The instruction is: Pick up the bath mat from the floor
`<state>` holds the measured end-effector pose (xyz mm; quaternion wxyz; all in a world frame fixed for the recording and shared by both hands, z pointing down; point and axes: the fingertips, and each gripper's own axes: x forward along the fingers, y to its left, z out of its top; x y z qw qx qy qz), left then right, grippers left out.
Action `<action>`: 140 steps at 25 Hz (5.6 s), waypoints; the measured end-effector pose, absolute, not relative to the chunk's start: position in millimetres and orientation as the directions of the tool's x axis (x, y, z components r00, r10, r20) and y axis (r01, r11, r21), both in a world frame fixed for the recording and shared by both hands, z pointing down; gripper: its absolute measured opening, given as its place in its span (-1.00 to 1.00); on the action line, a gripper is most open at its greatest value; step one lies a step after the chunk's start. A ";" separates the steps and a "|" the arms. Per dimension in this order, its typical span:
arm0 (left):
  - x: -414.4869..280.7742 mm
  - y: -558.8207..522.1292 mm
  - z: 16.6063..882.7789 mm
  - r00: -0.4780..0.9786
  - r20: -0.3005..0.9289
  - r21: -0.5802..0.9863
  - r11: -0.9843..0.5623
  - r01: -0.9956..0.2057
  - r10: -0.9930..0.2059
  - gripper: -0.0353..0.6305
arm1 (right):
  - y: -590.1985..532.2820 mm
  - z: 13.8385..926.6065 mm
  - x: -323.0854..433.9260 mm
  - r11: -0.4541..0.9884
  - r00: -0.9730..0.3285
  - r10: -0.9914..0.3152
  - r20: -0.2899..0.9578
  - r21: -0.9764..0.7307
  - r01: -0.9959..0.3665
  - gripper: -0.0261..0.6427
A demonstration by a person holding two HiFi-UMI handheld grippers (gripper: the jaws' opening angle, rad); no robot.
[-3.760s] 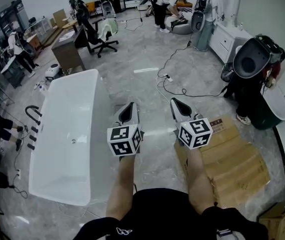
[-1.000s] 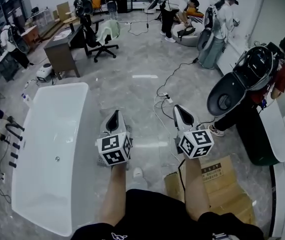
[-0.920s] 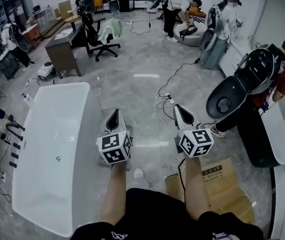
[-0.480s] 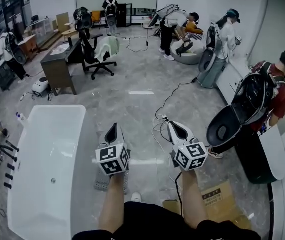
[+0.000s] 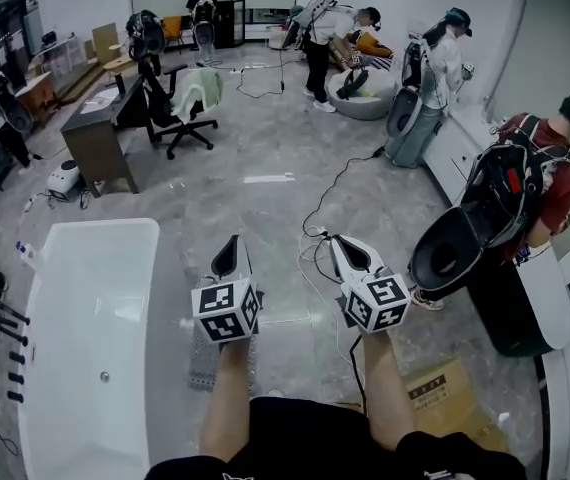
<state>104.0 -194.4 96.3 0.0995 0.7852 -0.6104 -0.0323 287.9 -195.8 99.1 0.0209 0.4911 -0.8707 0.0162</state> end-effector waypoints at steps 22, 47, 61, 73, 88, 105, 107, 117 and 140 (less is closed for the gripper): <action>-13.2 -195.7 118.3 0.046 0.106 0.230 -0.020 -0.973 -0.993 -0.89 | -237.4 107.4 176.9 0.683 -0.679 -0.727 0.099 0.016 -0.730 -0.90; -143.4 -225.3 115.8 -0.345 0.150 0.173 0.368 -0.914 -0.927 -0.89 | -333.8 116.8 16.1 0.917 -0.914 -0.393 0.106 -0.034 -0.398 -0.90; -135.1 -318.9 132.2 -0.402 0.212 0.138 0.435 -0.890 -0.891 -0.89 | -455.8 151.7 47.4 0.902 -0.913 -0.389 0.125 -0.148 -0.405 -0.90; -130.9 -386.7 129.2 -0.439 0.176 0.179 0.467 -0.866 -0.881 -0.89 | -528.2 128.5 28.5 0.947 -0.949 -0.300 0.103 -0.089 -0.309 -0.90; -209.4 -254.0 135.9 -0.755 0.178 0.166 0.776 -0.609 -0.631 -0.89 | -435.7 146.9 -129.0 0.987 -0.983 0.137 0.125 -0.095 0.126 -0.90; -224.8 -6.7 169.9 -0.912 0.282 0.212 0.947 -0.243 -0.297 -0.89 | -201.0 176.7 -217.2 0.859 -0.831 0.511 0.220 -0.099 0.502 -0.90; -224.0 -3.1 172.3 -0.904 0.294 0.209 0.944 -0.257 -0.311 -0.89 | -197.7 179.0 -216.8 0.868 -0.836 0.496 0.234 -0.110 0.484 -0.90; -207.0 -6.1 259.0 -0.808 0.480 0.222 0.938 -0.266 -0.343 -0.89 | -189.1 235.6 -190.9 0.885 -0.804 0.455 0.382 -0.094 0.456 -0.90; -146.5 -34.2 417.6 -0.576 0.715 0.294 0.918 -0.267 -0.397 -0.89 | -200.7 369.0 -122.7 0.888 -0.654 0.450 0.608 -0.225 0.401 -0.90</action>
